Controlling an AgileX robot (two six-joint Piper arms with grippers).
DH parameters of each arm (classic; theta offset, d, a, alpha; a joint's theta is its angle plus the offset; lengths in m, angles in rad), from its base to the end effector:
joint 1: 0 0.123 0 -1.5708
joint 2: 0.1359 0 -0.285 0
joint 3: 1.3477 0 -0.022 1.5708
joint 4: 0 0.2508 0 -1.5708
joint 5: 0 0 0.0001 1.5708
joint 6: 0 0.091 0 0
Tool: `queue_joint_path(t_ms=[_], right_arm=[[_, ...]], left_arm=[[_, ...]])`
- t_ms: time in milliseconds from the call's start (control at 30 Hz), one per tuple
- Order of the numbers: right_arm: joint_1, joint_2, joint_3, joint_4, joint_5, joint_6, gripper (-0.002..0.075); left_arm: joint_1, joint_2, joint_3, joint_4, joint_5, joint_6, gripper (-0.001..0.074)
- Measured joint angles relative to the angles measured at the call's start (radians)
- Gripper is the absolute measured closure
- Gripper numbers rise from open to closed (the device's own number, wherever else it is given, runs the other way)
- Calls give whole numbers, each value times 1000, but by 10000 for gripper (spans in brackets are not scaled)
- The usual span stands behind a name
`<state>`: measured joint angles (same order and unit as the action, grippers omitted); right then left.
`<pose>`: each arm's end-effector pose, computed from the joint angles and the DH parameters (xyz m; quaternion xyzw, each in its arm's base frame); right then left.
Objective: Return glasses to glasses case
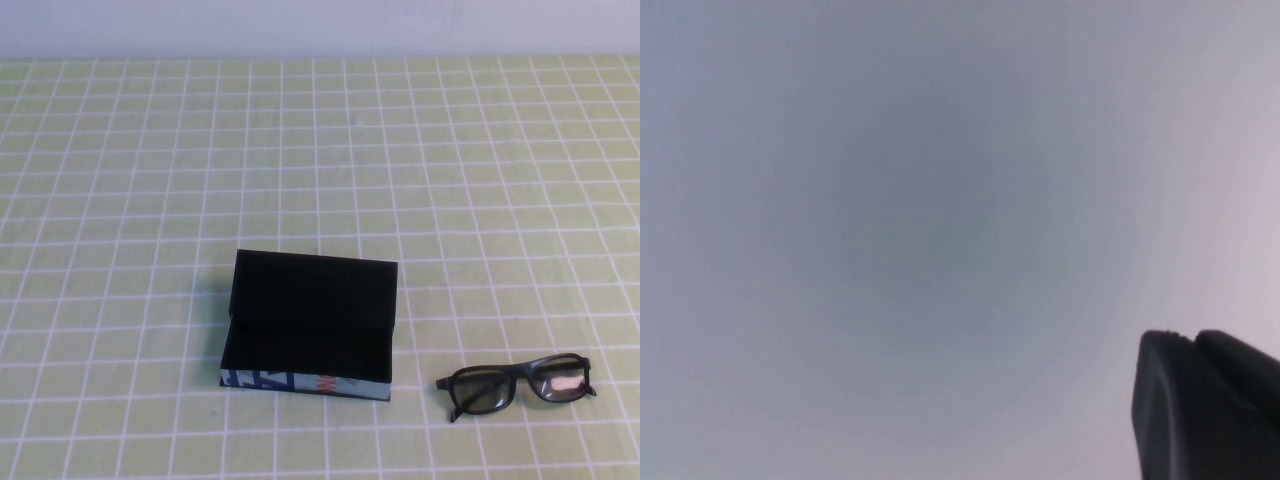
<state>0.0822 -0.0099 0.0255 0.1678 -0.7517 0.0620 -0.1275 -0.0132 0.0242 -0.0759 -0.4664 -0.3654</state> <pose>0.0286 -0.0080 0.2645 0.0719 0.3646 0.1028 0.9227 0.0436 -0.0025 0.2457 -0.0896 0.4842 -0.2328 0.8387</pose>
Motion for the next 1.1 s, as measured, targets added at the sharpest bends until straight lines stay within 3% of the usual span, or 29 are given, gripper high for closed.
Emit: queue_joint_path(t_ms=[133,300,533,700,933,1100], right_arm=[[0,-4,-105,-3,68,146,743],[0,-4,-355,-29,495,228,743],[0,157,-618,-98,984,218,743],[0,387,-712,-77,1261,78,743],[12,591,-725,57,1339,-223,743],[75,680,-734,186,1389,-378,743]], left_arm=[[0,0,0,9,-253,-139,738],[0,-2,-93,88,-281,-194,738],[0,-2,-344,338,91,-248,738],[0,-2,-404,374,329,-274,738],[0,14,-407,338,716,-272,738],[0,110,-426,112,893,-44,738]])
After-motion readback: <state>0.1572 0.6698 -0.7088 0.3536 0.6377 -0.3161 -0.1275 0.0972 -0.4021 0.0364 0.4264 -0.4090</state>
